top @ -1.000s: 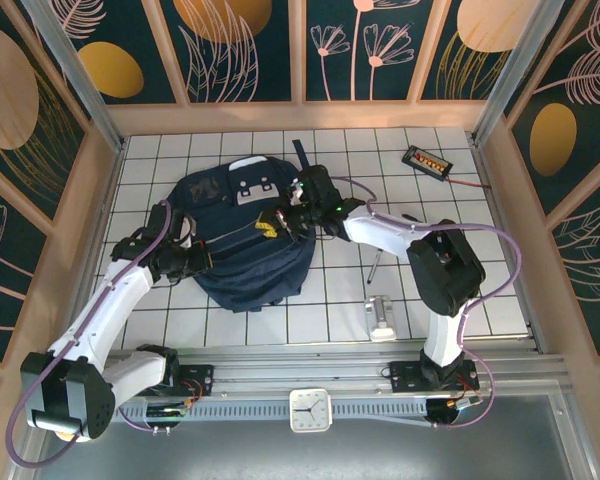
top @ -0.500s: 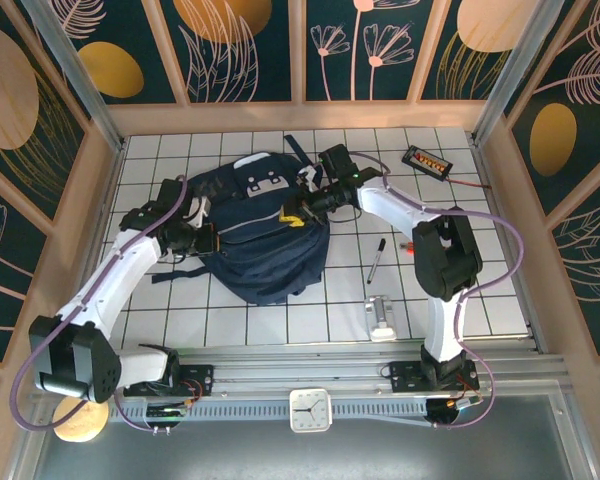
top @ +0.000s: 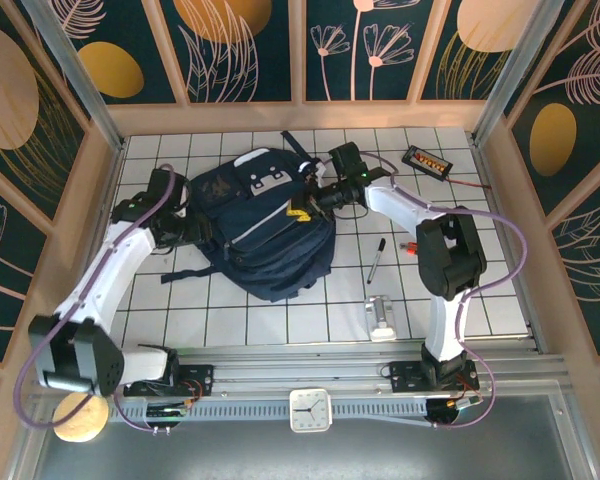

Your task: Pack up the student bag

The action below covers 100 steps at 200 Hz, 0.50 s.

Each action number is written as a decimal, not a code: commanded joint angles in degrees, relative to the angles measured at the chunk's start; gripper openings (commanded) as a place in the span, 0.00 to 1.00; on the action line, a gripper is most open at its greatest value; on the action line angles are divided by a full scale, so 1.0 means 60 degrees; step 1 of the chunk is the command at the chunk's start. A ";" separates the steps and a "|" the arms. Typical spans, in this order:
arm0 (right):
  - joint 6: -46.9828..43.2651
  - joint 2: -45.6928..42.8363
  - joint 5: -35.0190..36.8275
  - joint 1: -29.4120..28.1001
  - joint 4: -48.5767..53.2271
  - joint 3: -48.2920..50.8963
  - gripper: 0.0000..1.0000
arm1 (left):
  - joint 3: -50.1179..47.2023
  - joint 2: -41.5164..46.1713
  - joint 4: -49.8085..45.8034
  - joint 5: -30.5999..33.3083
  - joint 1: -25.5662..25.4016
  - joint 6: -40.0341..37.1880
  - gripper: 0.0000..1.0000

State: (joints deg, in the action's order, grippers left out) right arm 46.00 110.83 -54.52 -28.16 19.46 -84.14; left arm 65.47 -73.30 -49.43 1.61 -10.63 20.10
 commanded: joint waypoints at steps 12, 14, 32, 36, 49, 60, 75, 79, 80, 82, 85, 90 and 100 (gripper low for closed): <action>0.3404 -0.0824 -0.0054 -0.0218 -0.3154 0.0708 0.00 | 0.0566 0.0899 0.0926 -0.0113 -0.1452 -0.0858 0.99; 0.3535 -0.0821 -0.0054 -0.0237 -0.3254 0.0730 0.00 | 0.0589 0.0865 0.0961 -0.0028 -0.1674 -0.0939 0.99; 0.4348 -0.0875 -0.0024 -0.0392 -0.3952 0.0751 0.00 | 0.0767 0.0267 0.1293 0.0584 -0.3108 -0.1415 0.99; 0.4462 -0.0865 -0.0001 -0.0423 -0.4051 0.0730 0.00 | 0.0798 0.0135 0.1374 0.0706 -0.3329 -0.1496 0.99; 0.4887 -0.0898 0.0045 -0.0477 -0.4387 0.0655 0.00 | 0.0808 -0.0171 0.1727 0.0974 -0.3749 -0.1695 0.99; 0.5130 -0.0904 0.0078 -0.0477 -0.4606 0.0572 0.00 | 0.0829 -0.0378 0.1970 0.0998 -0.3843 -0.1806 0.99; 0.5253 -0.0872 0.0075 -0.0642 -0.4628 0.0343 0.00 | 0.0900 -0.0641 0.2142 0.1142 -0.3942 -0.2010 0.99; 0.5275 -0.0874 0.0092 -0.0665 -0.4622 0.0299 0.00 | 0.0921 -0.0718 0.2158 0.1189 -0.3967 -0.2088 0.99; 0.5279 -0.0876 0.0100 -0.0659 -0.4622 0.0291 0.00 | 0.0930 -0.0740 0.2166 0.1200 -0.3969 -0.2111 0.99; 0.5289 -0.0889 0.0106 -0.0676 -0.4610 0.0263 0.00 | 0.0944 -0.0757 0.2168 0.1249 -0.3973 -0.2146 0.99; 0.5304 -0.0890 0.0115 -0.0681 -0.4618 0.0231 0.00 | 0.0959 -0.0813 0.2175 0.1326 -0.3996 -0.2194 0.99; 0.5323 -0.0895 0.0122 -0.0696 -0.4609 0.0183 0.00 | 0.0993 -0.0893 0.2182 0.1452 -0.4022 -0.2266 0.99; 0.5341 -0.0907 0.0086 -0.0739 -0.4559 0.0065 0.00 | 0.1065 -0.1082 0.2187 0.1618 -0.4018 -0.2417 0.98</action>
State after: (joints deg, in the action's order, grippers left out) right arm 75.35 108.81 -53.74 -31.29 -2.35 -80.09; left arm 70.19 -78.19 -38.57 7.03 -34.26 9.56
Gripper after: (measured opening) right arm 0.111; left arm 0.987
